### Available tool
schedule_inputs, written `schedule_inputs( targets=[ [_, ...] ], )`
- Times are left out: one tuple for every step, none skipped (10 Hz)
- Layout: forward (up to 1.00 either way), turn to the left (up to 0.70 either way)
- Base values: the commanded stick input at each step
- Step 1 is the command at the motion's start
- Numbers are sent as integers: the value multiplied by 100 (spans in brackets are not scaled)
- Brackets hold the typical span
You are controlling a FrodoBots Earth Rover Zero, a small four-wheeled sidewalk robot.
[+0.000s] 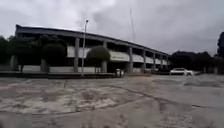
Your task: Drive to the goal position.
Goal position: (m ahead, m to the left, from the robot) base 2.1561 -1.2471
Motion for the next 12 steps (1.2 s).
schedule_inputs(
  targets=[
    [70, 0],
    [70, 0],
    [70, 0],
    [70, -2],
    [70, -5],
    [70, -35],
    [70, -12],
    [70, 0],
    [70, 0],
    [70, 0],
    [70, 0],
    [70, 0]
  ],
)
